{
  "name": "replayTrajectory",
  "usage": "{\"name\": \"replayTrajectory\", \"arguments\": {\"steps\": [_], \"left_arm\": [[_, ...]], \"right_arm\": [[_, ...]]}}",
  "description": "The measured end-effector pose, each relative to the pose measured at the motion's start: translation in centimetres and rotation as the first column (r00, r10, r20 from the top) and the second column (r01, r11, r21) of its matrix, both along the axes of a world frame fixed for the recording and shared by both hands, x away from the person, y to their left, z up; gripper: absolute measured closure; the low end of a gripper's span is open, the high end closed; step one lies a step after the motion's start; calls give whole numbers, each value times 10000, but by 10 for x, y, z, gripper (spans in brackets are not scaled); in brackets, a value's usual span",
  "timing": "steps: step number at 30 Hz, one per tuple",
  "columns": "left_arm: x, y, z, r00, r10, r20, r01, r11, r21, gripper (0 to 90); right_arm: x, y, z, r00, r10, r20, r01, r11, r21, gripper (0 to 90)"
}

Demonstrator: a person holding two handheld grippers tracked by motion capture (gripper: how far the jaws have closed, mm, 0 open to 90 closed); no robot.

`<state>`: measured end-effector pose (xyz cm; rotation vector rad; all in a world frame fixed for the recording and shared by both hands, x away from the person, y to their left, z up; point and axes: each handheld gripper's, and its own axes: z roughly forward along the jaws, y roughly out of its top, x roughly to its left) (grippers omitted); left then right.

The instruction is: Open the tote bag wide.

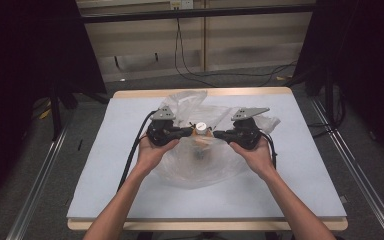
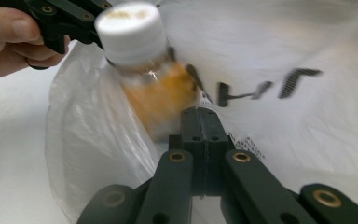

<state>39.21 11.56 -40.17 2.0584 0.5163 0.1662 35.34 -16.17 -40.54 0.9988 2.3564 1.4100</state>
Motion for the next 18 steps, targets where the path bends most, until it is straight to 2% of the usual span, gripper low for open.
{"name": "replayTrajectory", "arguments": {"steps": [4,7,9,11,15,17,18], "left_arm": [[1,1,-9,9999,-4,-155,7,9998,188,900],[-1,0,-21,9995,-110,-281,133,9967,801,900],[-2,-1,-30,9988,-168,-461,208,9960,867,900],[-1,-1,-39,9981,-176,-587,242,9932,1138,900],[-2,-1,-55,9957,-203,-901,323,9906,1332,900],[-2,1,-59,9952,-256,-946,409,9857,1637,900],[-2,2,-63,9940,-269,-1058,437,9861,1605,900]], "right_arm": [[3,-3,-10,9997,-44,-234,45,10000,32,900],[7,-4,-24,9981,-39,-612,44,10000,76,900],[8,-4,-28,9978,-42,-658,46,10000,57,900],[9,-3,-36,9964,-7,-847,12,10000,59,900],[10,4,-50,9940,133,-1086,-168,9993,-319,900],[9,11,-57,9918,232,-1258,-310,9977,-604,900],[9,11,-57,9918,232,-1258,-310,9977,-604,900]]}}
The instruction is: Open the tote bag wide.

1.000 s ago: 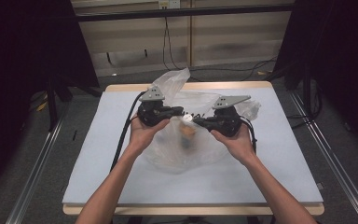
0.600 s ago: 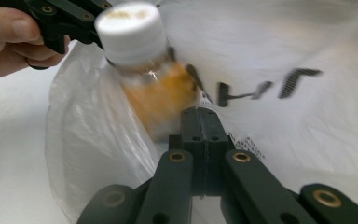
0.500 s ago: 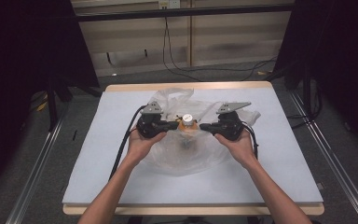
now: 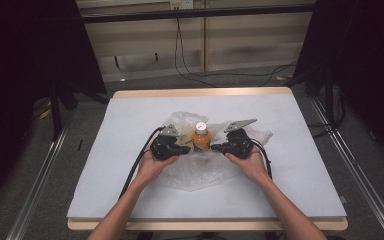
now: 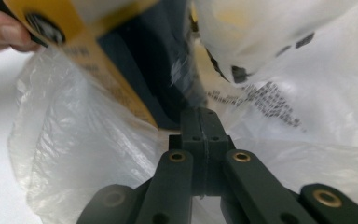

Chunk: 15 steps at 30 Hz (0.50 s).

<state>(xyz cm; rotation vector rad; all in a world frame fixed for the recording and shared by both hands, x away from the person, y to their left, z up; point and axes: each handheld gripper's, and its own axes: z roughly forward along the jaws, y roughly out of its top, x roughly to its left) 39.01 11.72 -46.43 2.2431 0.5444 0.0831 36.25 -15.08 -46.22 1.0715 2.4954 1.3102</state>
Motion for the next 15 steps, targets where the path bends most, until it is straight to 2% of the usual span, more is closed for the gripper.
{"name": "replayTrajectory", "arguments": {"steps": [2,3,5,7,8,9,10,11,12,13,14,15], "left_arm": [[-1,2,-8,9997,-202,-124,206,9991,364,900],[-1,2,-8,9997,-202,-124,206,9991,364,900],[-3,0,-13,9995,-244,-202,257,9973,684,900],[-3,-1,-15,9995,-260,-205,273,9974,661,900],[-3,-1,-15,9995,-260,-205,273,9974,661,900],[-4,0,-14,9994,-275,-217,291,9967,756,900],[-4,0,-14,9995,-277,-166,290,9964,801,900],[-5,0,-12,9991,-409,-54,412,9931,1098,900],[-7,1,-10,9986,-520,-6,516,9892,1372,900],[-9,1,-9,9985,-540,92,519,9859,1588,900],[-10,3,-7,9979,-633,167,594,9826,1759,900],[-11,5,-6,9975,-680,201,630,9796,1906,900]], "right_arm": [[1,1,-6,9997,-163,-173,160,9998,-151,900],[1,1,-6,9997,-163,-173,160,9998,-151,900],[2,1,-11,9991,-237,-360,219,9985,-509,900],[3,3,-23,9969,-392,-677,324,9946,-981,900],[3,3,-23,9969,-392,-677,324,9946,-981,900],[3,3,-23,9955,-467,-827,404,9963,-763,900],[3,3,-21,9954,-472,-840,388,9943,-992,900],[3,3,-21,9954,-472,-840,388,9943,-992,900],[2,3,-20,9948,-529,-874,429,9928,-1121,900],[1,4,-17,9950,-495,-866,363,9884,-1478,900],[1,4,-17,9950,-495,-866,363,9884,-1478,900],[-2,5,-14,9960,-379,-809,217,9809,-1932,900]]}}
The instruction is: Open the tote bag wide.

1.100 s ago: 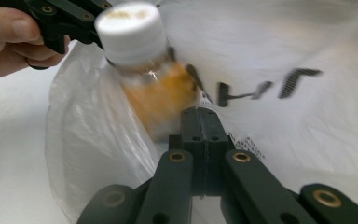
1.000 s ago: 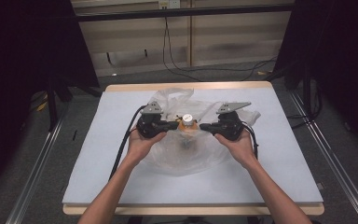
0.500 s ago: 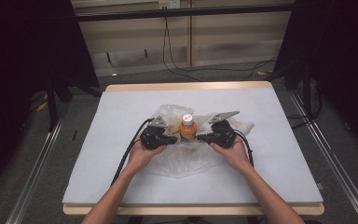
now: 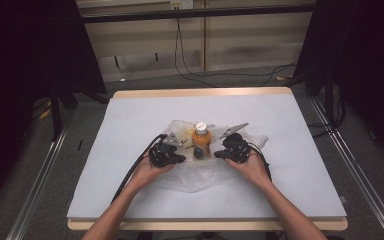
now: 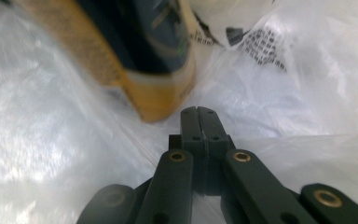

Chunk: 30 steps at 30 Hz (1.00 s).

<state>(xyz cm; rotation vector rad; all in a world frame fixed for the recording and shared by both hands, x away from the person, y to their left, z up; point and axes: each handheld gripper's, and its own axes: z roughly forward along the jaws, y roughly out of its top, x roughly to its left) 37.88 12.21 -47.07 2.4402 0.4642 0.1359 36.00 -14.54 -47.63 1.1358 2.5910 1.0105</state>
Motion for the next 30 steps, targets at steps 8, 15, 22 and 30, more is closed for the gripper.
{"name": "replayTrajectory", "arguments": {"steps": [8,15,22,30], "left_arm": [[-5,20,3,9998,182,-97,-179,9993,323,900],[-12,35,3,9995,262,-171,-256,9992,310,900],[-16,65,1,9970,581,-516,-590,9981,-162,900],[-23,69,6,9976,497,-486,-559,9893,-1347,900]], "right_arm": [[-13,-19,1,9989,391,-273,-388,9992,112,900],[-30,-33,3,9939,829,-724,-814,9964,233,900],[-47,-48,4,9862,1155,-1183,-1106,9928,466,900],[-51,-51,10,9888,1362,-617,-1238,9772,1727,900]]}}
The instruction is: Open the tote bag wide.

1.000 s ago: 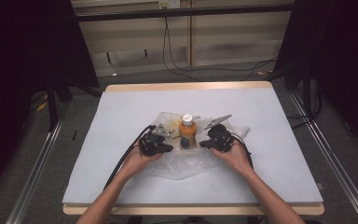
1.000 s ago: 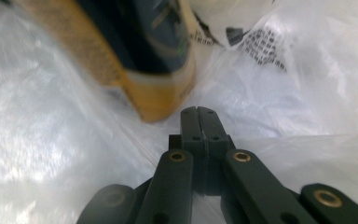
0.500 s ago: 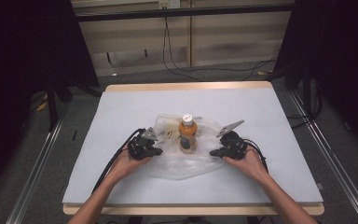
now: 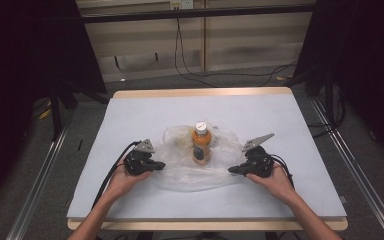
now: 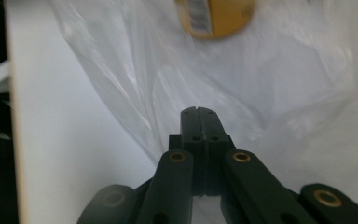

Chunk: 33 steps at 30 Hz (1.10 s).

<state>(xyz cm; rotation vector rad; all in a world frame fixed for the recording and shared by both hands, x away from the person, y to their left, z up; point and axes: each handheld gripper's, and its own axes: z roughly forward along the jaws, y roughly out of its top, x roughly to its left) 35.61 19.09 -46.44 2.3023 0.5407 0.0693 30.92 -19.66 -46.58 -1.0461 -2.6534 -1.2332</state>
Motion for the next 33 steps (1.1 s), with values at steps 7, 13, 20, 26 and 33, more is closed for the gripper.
{"name": "replayTrajectory", "arguments": {"steps": [7,13,20,26,33], "left_arm": [[-21,-16,41,9956,-495,800,607,9877,-1442,900],[-17,-43,67,9857,-969,1378,1170,9822,-1466,900],[8,-83,58,9870,-1314,927,1248,9894,741,900],[27,-84,39,9944,-1032,235,983,9828,1565,900],[47,-84,11,9968,-760,-234,795,9620,2612,900]], "right_arm": [[-14,4,37,9957,-111,915,1,9928,1195,900],[-21,-2,63,9866,-376,1590,179,9921,1239,900],[13,-12,88,9820,-396,1848,424,9990,-110,900],[46,3,74,9906,557,1251,-382,9897,-1377,900],[74,31,29,9930,1180,-12,-1104,9250,-3636,900]]}}
